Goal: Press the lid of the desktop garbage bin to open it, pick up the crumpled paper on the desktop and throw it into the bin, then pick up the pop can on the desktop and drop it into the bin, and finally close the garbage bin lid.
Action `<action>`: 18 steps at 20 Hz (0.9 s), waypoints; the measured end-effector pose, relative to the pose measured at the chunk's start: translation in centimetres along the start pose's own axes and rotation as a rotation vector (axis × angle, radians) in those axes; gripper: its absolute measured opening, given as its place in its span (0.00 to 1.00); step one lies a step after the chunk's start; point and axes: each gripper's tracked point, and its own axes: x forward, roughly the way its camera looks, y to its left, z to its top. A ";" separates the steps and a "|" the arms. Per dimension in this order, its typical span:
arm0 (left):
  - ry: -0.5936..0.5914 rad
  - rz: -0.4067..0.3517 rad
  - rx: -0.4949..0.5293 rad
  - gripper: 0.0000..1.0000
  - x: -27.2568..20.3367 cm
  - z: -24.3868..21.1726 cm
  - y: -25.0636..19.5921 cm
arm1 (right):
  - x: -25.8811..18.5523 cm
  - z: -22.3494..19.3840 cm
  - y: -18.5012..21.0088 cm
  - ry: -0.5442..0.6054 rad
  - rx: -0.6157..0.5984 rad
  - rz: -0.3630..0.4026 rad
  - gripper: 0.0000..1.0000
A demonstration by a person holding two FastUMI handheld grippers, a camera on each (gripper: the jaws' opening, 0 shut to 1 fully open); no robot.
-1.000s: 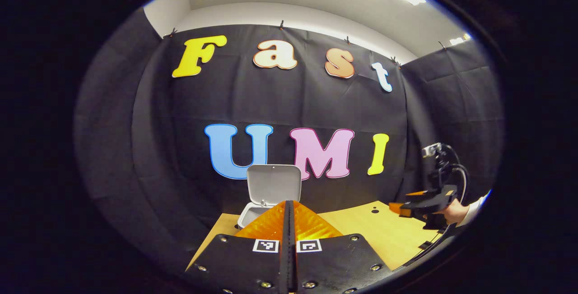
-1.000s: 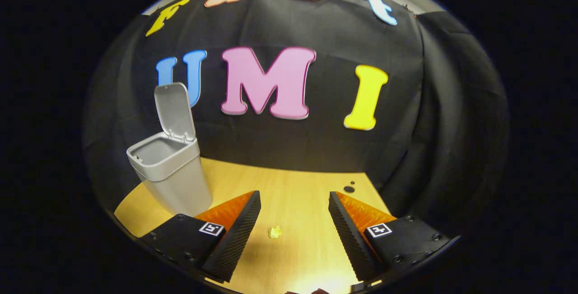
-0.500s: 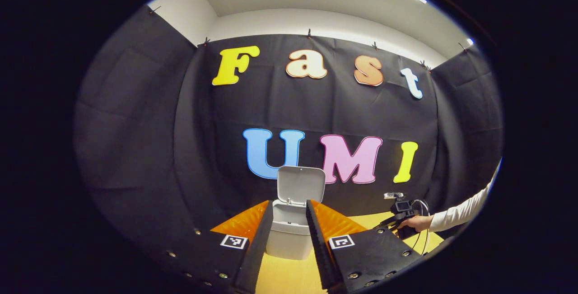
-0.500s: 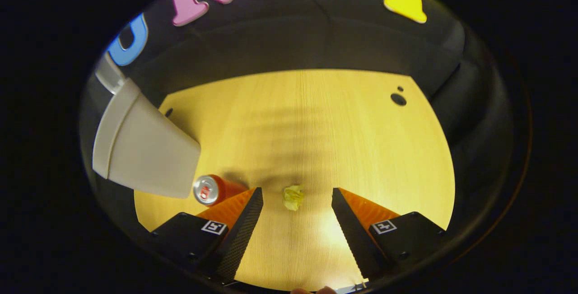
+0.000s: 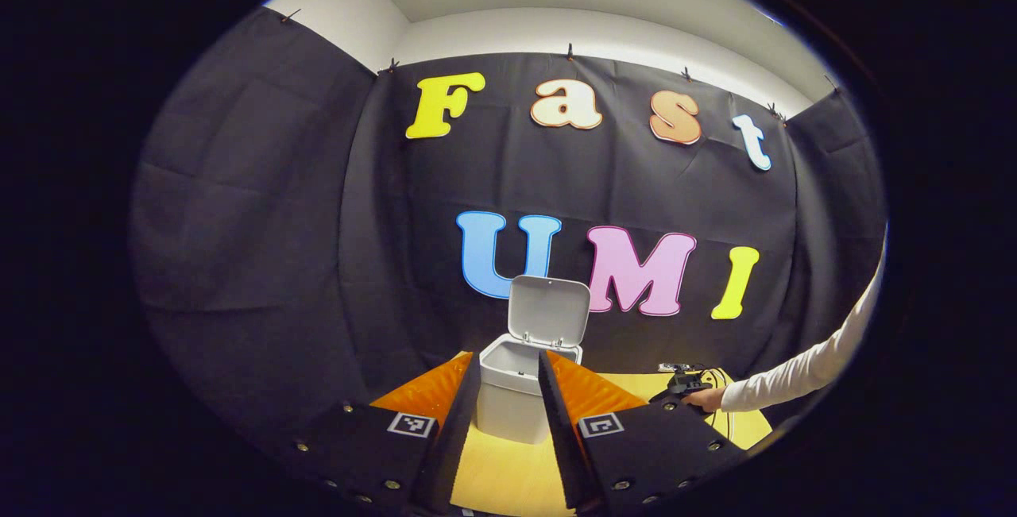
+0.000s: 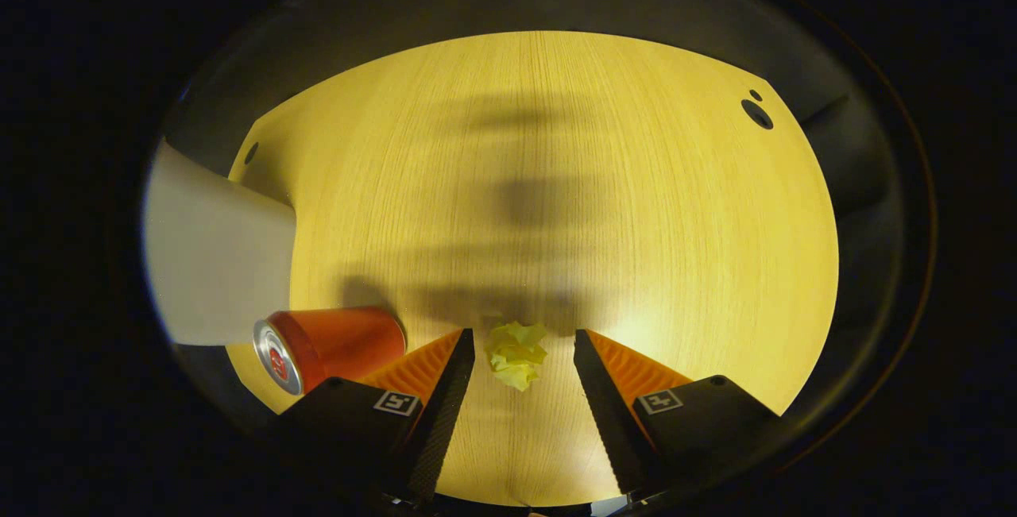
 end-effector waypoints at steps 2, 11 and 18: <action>0.008 0.022 0.015 0.51 -0.5 -0.3 0.5 | 0.5 -0.1 0.0 0.008 -0.015 -0.004 0.78; 0.023 0.023 0.002 0.53 -1.0 -0.9 0.8 | 0.1 -0.7 -0.2 0.028 -0.097 0.038 0.20; 0.008 -0.020 -0.011 0.51 -1.0 -0.8 0.5 | -5.7 1.7 2.3 -0.094 -0.104 0.114 0.20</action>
